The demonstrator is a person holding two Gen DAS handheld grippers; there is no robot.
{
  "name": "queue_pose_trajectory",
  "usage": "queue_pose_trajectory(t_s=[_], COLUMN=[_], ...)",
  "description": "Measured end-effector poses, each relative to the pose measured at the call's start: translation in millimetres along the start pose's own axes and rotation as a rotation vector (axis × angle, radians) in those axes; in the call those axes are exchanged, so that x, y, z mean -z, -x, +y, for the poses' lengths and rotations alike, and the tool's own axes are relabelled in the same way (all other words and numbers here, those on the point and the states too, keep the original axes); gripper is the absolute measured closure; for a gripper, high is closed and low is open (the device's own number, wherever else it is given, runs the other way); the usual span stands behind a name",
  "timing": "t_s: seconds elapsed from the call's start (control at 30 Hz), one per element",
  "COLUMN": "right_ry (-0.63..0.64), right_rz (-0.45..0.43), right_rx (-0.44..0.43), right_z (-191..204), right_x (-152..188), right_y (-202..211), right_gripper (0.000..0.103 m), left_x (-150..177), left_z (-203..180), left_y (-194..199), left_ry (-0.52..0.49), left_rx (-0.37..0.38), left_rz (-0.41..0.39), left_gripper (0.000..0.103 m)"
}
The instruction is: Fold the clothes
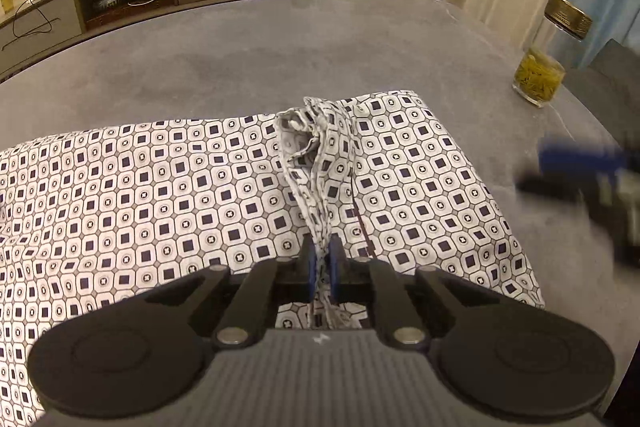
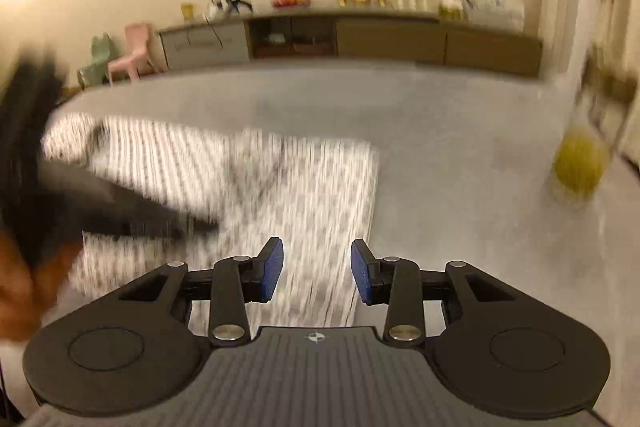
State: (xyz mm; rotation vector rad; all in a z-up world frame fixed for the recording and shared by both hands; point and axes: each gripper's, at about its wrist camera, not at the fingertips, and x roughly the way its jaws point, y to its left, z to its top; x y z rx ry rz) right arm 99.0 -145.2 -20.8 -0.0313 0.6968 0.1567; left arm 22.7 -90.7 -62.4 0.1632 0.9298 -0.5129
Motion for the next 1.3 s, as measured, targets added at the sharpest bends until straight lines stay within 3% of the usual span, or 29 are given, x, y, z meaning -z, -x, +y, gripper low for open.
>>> queue_pose_trajectory(t_s=[0.07, 0.17, 0.23, 0.3, 0.47, 0.57, 0.67, 0.77, 0.83, 0.9, 1.1, 1.13, 1.17, 1.2, 1.23, 1.3], right_ry=[0.062, 0.118, 0.101, 0.017, -0.081, -0.078, -0.019, 0.038, 0.019, 0.011, 0.054, 0.027, -0.007, -0.045, -0.085, -0.123], right_rz=[-0.003, 0.097, 0.148, 0.134, 0.057, 0.073, 0.153, 0.142, 0.136, 0.122, 0.156, 0.146, 0.134, 0.127, 0.123, 0.118], right_rx=[0.004, 0.009, -0.004, -0.024, -0.108, -0.169, -0.168, -0.162, -0.161, -0.17, -0.16, -0.15, -0.136, -0.124, -0.112, -0.098], right_z=[-4, -14, -25, -38, -48, -41, -31, -28, -31, -33, -18, -22, -27, -32, -37, -41], right_x=[-25, -40, -33, -32, -30, -6, 16, 25, 21, 18, 25, 25, 25, 27, 29, 33], right_y=[-8, -65, -99, -108, -68, -47, -56, -55, -55, -52, -55, -49, -44, -40, -37, -32], right_gripper=[0.063, 0.065, 0.065, 0.065, 0.065, 0.065, 0.065, 0.065, 0.065, 0.065, 0.064, 0.061, 0.051, 0.043, 0.033, 0.03], left_x=[1, -5, -17, -29, -59, -76, -71, -66, -50, -26, 10, 5, 0, -8, -16, -34], left_z=[0, 3, 6, 8, 15, 19, 26, 32, 29, 20, 14, 14, 14, 12, 11, 5], left_y=[1, -1, -5, -10, -20, -27, -30, -31, 3, 19, 8, 13, 18, 25, 32, 39], left_ry=[0.004, 0.006, 0.005, 0.005, 0.003, 0.004, 0.036, 0.067, 0.064, 0.043, 0.009, 0.018, 0.027, 0.024, 0.021, 0.016], left_rx=[-0.001, 0.0, 0.001, 0.003, 0.006, 0.007, 0.002, 0.001, 0.076, 0.113, 0.067, 0.071, 0.074, 0.066, 0.057, 0.056], left_rz=[-0.004, -0.015, -0.028, -0.042, -0.076, -0.096, -0.084, -0.075, -0.132, -0.106, -0.017, -0.03, -0.043, -0.061, -0.079, -0.107], left_gripper=[0.096, 0.093, 0.091, 0.086, 0.081, 0.086, 0.085, 0.087, 0.084, 0.085, 0.09, 0.089, 0.088, 0.078, 0.056, 0.03])
